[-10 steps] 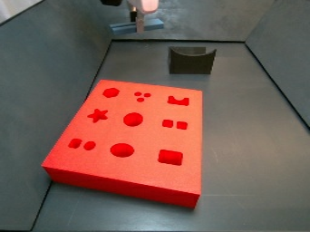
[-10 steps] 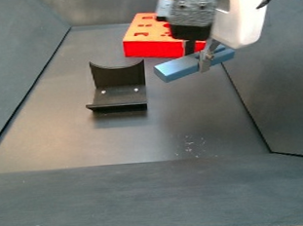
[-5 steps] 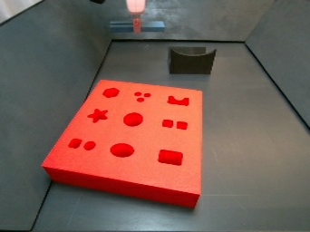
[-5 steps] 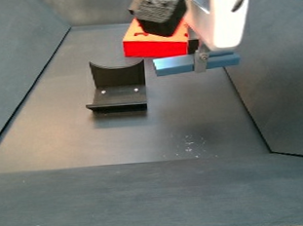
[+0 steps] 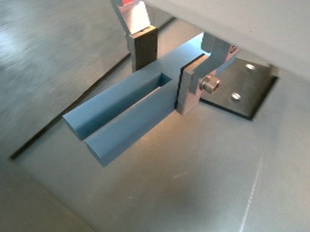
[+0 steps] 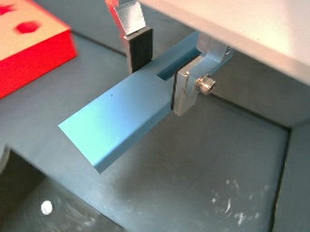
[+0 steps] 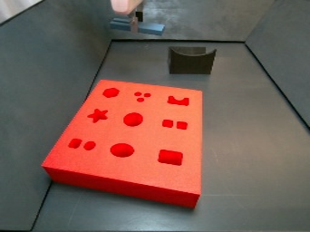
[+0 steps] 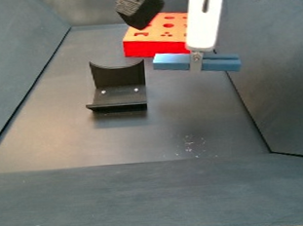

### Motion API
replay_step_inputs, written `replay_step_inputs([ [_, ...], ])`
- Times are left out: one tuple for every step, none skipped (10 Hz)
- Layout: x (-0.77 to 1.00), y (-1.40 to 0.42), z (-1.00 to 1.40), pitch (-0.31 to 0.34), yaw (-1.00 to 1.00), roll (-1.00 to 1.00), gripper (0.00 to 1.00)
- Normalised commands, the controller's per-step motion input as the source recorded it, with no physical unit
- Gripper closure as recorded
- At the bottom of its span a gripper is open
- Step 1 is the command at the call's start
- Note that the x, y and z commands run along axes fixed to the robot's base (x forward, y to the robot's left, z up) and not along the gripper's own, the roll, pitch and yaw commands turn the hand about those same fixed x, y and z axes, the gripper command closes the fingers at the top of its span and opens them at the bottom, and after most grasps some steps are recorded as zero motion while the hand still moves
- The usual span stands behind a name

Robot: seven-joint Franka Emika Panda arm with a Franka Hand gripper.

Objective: Pick up the double-square object. Move up. Rotate the double-square object. Place the double-square object on the fixture. Regrasp the double-square object. Move to above the board. Insert the double-square object.
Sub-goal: Rotate the double-square object.

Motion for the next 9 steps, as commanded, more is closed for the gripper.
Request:
replay_step_inputs([
  [0.02, 0.02, -0.04, -0.010, -1.00, 0.00, 1.00],
  [0.02, 0.02, -0.04, -0.010, -1.00, 0.00, 1.00],
  [0.02, 0.02, -0.04, -0.011, -1.00, 0.00, 1.00],
  [0.02, 0.02, -0.04, -0.011, -1.00, 0.00, 1.00],
  [0.02, 0.02, -0.04, -0.012, -1.00, 0.00, 1.00],
  [0.02, 0.02, -0.04, -0.013, -1.00, 0.00, 1.00],
  [0.02, 0.02, -0.04, -0.014, -1.00, 0.00, 1.00],
  [0.02, 0.02, -0.04, -0.015, -1.00, 0.00, 1.00],
  [0.02, 0.02, -0.04, -0.016, -1.00, 0.00, 1.00],
])
